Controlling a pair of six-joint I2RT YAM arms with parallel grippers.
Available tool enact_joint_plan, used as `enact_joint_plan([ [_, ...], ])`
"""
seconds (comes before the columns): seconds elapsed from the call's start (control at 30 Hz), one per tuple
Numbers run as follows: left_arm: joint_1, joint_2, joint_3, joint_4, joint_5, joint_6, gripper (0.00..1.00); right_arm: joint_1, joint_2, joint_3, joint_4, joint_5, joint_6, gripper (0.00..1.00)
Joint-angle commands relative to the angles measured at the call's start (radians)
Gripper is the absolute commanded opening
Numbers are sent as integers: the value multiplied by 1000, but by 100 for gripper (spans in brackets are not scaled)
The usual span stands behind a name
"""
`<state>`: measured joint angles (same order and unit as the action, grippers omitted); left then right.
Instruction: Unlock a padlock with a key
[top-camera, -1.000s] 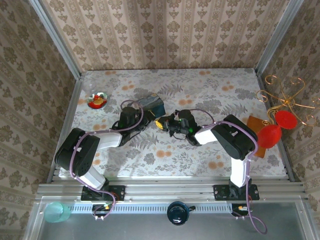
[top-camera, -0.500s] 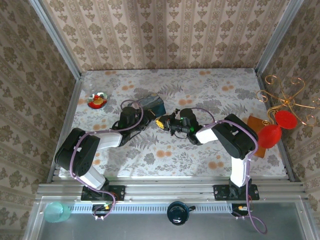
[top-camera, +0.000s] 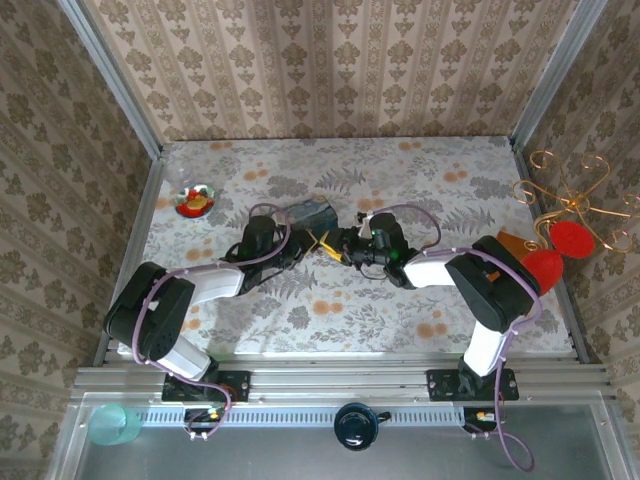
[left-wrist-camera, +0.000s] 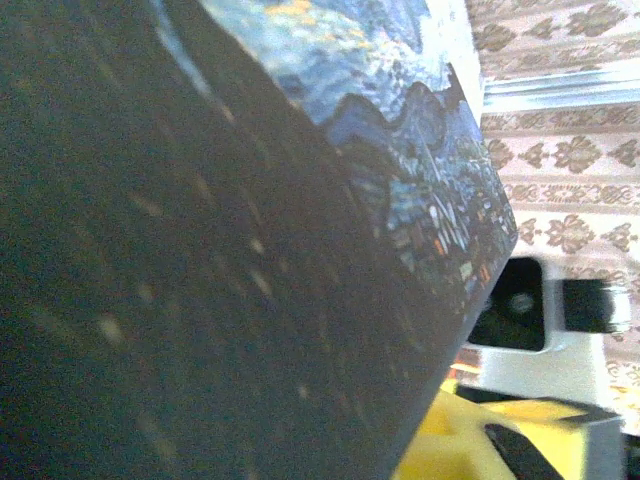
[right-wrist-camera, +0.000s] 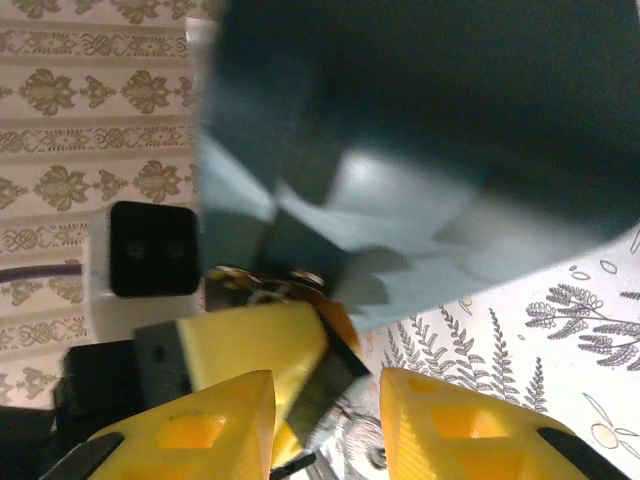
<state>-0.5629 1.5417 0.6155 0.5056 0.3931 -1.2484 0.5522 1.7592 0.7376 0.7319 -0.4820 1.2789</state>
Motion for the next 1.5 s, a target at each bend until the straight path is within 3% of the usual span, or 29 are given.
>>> enact_joint_plan([
  [0.0, 4, -33, 6, -21, 49, 18, 1, -3, -42, -8, -70, 2, -192, 34],
  [0.23, 12, -45, 12, -64, 41, 33, 1, 11, -79, -21, -122, 46, -476, 33],
  [0.4, 27, -59, 0, -78, 39, 32, 1, 105, -196, -48, -215, 218, -849, 32],
  [0.7, 37, -81, 4, -108, 47, 32, 1, 221, -187, -87, -203, 401, -1227, 34],
  [1.07, 37, -104, -3, -147, 47, 41, 1, 299, -110, -65, -119, 511, -1399, 36],
  [1.47, 25, -99, -7, -153, 47, 42, 1, 331, -39, 0, -110, 578, -1414, 30],
])
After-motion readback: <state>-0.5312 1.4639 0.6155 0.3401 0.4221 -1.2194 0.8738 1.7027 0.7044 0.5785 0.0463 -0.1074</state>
